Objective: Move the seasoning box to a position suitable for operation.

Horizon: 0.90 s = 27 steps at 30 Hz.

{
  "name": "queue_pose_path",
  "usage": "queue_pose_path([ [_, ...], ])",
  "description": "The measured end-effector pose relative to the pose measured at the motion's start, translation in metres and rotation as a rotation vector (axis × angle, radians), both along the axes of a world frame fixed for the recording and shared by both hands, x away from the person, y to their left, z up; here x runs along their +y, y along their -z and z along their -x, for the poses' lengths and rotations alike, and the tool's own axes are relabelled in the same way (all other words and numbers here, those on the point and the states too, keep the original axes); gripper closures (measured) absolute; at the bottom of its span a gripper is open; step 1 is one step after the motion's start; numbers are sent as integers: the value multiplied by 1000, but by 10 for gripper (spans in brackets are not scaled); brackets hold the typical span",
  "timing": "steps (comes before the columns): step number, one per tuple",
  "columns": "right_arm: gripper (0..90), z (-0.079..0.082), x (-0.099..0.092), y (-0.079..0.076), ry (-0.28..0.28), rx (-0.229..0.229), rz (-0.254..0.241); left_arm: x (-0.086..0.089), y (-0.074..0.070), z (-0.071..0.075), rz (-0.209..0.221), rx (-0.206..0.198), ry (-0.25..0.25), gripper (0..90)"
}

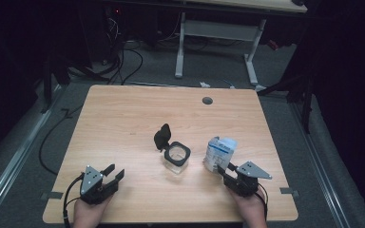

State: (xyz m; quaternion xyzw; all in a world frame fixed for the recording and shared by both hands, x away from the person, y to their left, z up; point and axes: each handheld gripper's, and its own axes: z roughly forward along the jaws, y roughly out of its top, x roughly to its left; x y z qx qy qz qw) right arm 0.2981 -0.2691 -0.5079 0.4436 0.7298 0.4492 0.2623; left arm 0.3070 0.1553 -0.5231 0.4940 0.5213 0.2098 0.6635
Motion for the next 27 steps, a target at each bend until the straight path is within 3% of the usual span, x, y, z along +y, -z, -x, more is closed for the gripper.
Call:
queue_pose_path([
  [5,674,0,2,1,-7,-15,8,0,1,0,0,8,11,529],
  [10,778,-1,4,1,-23,-30,16,0,0,2,1,3,16,529],
  [17,812,0,5,1,-37,-29,31,1,0,1,6,4,10,530],
  [22,820,0,4,-4,-64,0,41,0,0,1,3,3,14,530],
  [27,828,4,-2,-16,-81,59,70,-1,1,1,-4,0,20,530],
])
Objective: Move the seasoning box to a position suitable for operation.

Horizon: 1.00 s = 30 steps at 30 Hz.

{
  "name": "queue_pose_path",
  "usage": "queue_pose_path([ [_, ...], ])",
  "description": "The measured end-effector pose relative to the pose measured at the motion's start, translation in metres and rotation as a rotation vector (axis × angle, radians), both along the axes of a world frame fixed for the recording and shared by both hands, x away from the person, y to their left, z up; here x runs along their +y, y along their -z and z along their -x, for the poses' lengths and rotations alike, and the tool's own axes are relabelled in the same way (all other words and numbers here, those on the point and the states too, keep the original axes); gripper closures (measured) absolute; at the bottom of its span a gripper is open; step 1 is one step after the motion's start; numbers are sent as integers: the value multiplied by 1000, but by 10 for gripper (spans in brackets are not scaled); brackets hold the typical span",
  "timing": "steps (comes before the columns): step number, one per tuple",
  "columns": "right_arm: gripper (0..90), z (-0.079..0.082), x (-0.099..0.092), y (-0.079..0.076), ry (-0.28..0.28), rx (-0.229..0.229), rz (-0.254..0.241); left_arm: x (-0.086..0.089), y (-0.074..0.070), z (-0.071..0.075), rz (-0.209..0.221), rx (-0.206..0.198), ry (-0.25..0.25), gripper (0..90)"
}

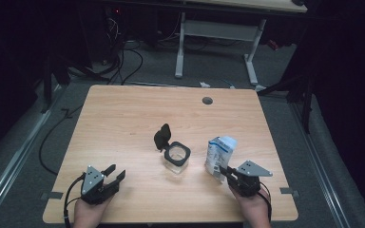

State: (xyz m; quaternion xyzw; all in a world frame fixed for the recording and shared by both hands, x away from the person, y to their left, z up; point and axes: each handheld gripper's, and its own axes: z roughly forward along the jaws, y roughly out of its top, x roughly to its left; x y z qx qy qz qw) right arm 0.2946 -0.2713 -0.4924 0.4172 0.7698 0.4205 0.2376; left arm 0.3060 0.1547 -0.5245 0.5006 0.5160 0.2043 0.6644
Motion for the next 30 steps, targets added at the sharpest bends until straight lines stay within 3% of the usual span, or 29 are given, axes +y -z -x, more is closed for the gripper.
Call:
queue_pose_path([
  [13,837,1,-8,-35,-39,167,113,1,-2,0,14,-7,8,529],
  [30,843,-24,-6,-63,-73,406,245,1,-2,2,12,-15,17,531],
])
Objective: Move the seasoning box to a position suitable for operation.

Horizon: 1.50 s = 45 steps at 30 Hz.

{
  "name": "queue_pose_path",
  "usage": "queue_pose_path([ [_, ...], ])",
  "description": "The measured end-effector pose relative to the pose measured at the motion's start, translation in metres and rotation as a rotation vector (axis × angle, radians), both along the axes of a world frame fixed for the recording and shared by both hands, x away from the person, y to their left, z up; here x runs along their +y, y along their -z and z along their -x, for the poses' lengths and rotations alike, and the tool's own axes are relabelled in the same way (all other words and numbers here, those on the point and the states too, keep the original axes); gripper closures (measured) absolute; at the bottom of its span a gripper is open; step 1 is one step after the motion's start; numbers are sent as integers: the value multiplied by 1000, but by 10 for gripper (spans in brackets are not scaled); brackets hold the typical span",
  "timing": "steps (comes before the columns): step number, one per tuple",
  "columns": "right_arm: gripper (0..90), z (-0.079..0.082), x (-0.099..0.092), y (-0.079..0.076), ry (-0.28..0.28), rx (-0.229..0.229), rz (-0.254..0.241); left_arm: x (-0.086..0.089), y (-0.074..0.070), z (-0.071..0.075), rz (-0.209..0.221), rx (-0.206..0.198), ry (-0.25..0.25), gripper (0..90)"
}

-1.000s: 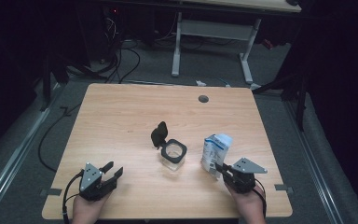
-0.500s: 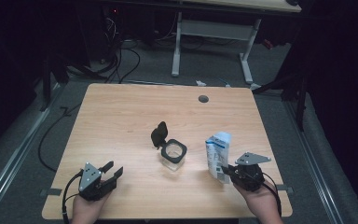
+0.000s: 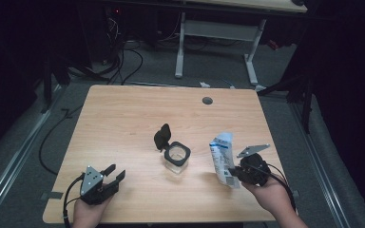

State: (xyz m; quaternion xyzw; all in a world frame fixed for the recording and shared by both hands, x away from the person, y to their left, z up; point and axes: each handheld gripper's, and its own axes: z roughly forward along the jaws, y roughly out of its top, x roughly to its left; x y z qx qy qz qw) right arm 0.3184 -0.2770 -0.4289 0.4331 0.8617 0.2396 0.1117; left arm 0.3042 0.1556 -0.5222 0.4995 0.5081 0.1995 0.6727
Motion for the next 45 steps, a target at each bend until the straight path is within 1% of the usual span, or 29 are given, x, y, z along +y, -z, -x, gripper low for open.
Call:
queue_pose_path([
  [3,844,-5,4,-4,-11,28,30,0,0,0,1,-4,0,529],
  [4,844,-5,4,-4,-11,28,30,0,0,0,1,-4,0,527],
  [5,846,-8,7,-6,-19,43,52,0,-1,1,0,-4,0,524],
  [7,846,-10,10,-8,-22,55,70,0,-1,1,1,-4,4,518],
  [16,857,-21,24,-14,-40,106,125,-4,0,4,1,-5,22,504],
  [18,860,-23,27,-15,-42,127,136,-4,0,4,3,-6,24,501],
  [19,860,-25,28,-15,-50,131,143,-4,-1,4,4,-6,24,500],
  [25,874,-30,35,-17,-48,160,158,-3,-1,4,5,-6,26,498],
  [26,877,-31,35,-17,-57,160,165,-3,-1,4,4,-7,26,498],
  [28,881,-31,35,-16,-53,171,151,-3,-1,4,5,-8,26,498],
  [30,884,-31,36,-16,-54,171,160,-3,-1,5,6,-8,26,498],
  [35,892,-31,36,-18,-60,172,161,-3,-1,5,8,-9,27,498],
  [38,894,-31,35,-21,-67,173,176,-4,-1,5,8,-8,31,493],
  [40,894,-30,35,-21,-63,184,178,-5,0,5,10,-7,36,490],
  [41,894,-30,35,-21,-71,183,181,-5,0,5,9,-6,40,488],
  [44,894,-29,33,-21,-73,193,176,-6,0,6,9,-4,52,478],
  [45,894,-29,33,-22,-66,196,177,-6,0,6,9,-4,55,473],
])
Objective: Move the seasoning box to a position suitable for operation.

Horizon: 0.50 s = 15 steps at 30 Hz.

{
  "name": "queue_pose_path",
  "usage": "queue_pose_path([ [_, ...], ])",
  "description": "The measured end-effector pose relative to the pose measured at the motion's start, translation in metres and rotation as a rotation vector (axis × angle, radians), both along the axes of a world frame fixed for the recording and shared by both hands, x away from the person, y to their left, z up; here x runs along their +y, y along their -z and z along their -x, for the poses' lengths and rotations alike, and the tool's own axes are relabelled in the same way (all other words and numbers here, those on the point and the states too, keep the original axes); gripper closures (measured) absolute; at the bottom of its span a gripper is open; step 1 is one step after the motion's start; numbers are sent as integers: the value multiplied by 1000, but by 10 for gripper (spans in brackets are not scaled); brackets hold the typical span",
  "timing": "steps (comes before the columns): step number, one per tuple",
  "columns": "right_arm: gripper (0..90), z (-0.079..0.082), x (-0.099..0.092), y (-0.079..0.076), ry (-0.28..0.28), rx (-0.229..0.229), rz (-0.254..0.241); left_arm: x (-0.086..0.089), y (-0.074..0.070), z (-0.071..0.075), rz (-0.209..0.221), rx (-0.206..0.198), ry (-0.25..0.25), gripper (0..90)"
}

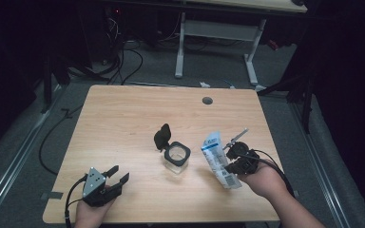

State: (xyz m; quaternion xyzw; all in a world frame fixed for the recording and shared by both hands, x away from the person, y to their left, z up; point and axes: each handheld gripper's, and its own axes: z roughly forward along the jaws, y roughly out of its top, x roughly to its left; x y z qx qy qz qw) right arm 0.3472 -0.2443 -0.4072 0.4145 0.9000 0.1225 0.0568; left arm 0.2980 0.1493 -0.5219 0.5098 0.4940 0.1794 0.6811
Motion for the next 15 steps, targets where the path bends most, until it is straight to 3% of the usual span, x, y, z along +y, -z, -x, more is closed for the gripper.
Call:
queue_pose_path([
  [8,895,2,-1,-7,-9,3,-8,-5,-3,5,11,-15,40,426],
  [15,896,5,1,-18,-21,7,-17,-24,-6,13,10,-40,107,374],
])
